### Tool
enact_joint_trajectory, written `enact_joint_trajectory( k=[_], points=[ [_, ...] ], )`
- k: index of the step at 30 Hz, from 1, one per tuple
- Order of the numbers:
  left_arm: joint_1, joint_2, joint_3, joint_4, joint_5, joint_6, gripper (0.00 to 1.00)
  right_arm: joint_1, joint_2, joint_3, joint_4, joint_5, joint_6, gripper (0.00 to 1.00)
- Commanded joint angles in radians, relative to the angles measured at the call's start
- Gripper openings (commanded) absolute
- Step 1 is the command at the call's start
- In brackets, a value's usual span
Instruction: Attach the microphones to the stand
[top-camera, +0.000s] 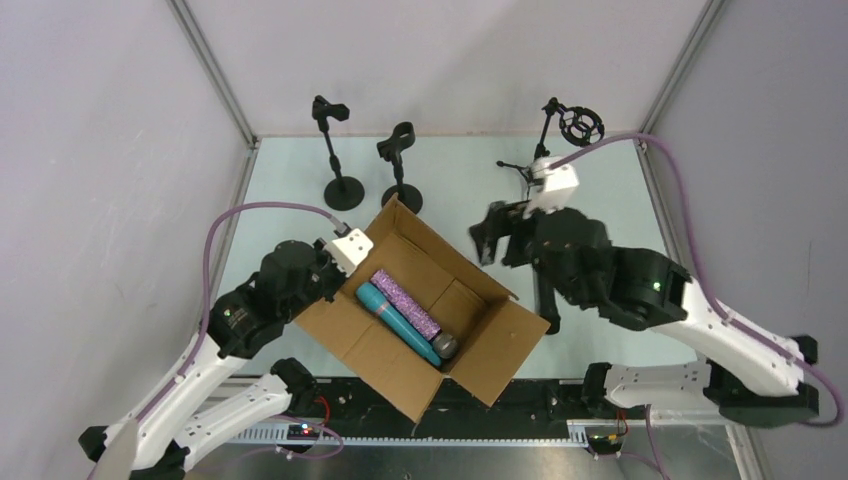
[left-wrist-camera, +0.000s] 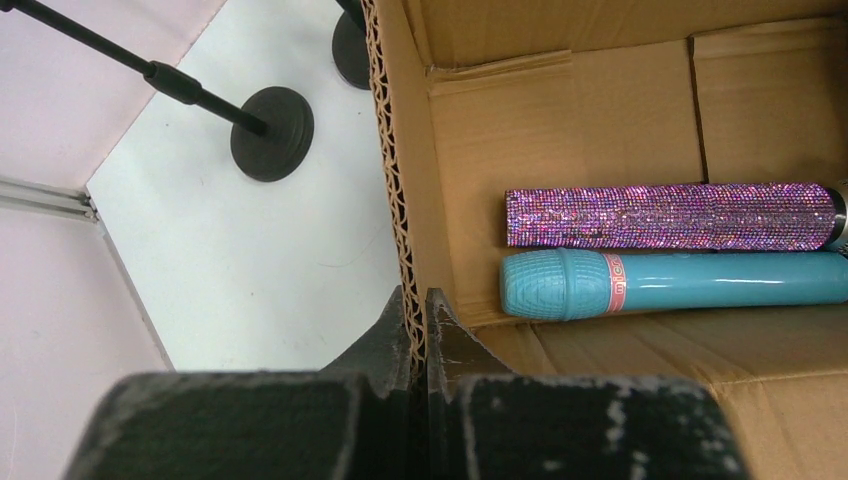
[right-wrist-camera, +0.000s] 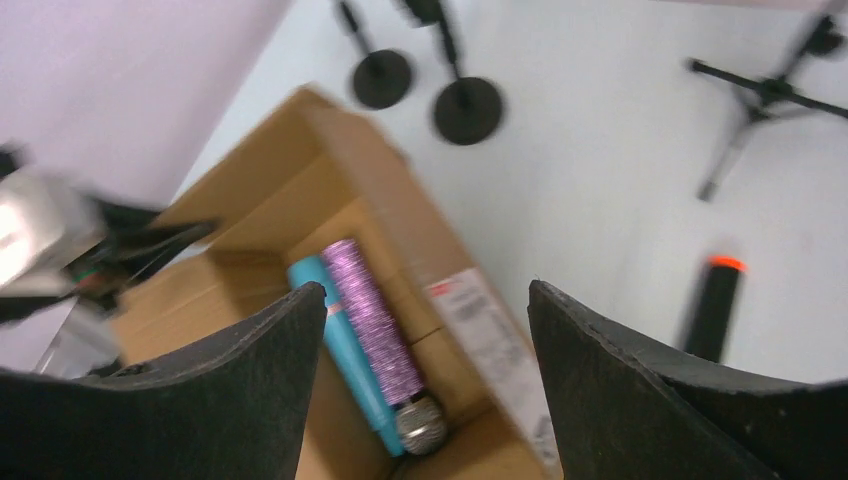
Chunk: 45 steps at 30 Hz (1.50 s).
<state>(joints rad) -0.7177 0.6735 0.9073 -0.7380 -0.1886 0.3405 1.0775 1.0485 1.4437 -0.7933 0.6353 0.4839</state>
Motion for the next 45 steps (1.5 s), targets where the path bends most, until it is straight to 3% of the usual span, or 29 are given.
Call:
enact_joint_trajectory(
  k=[1,5,11,17,34,45],
  points=[
    [-0.006,-0.013,0.033,0.018,0.023,0.035,0.0,0.215,0.158,0.084,0.025,0.043,-0.094,0.78],
    [-0.007,-0.017,0.028,0.017,0.025,0.039,0.0,0.251,0.323,0.064,0.086,-0.095,-0.092,0.74],
    [-0.007,-0.015,0.038,0.015,0.03,0.04,0.0,0.204,0.478,-0.061,0.247,-0.215,-0.079,0.7],
    [-0.008,-0.018,0.043,0.015,0.043,0.037,0.0,0.183,0.581,-0.082,0.31,-0.233,-0.079,0.69],
    [-0.008,-0.019,0.067,0.007,0.059,0.026,0.0,0.153,0.675,-0.245,0.442,-0.27,-0.038,0.63],
    [-0.012,-0.013,0.065,-0.003,0.067,0.032,0.0,0.112,0.564,-0.352,0.469,-0.27,-0.014,0.62]
  ],
)
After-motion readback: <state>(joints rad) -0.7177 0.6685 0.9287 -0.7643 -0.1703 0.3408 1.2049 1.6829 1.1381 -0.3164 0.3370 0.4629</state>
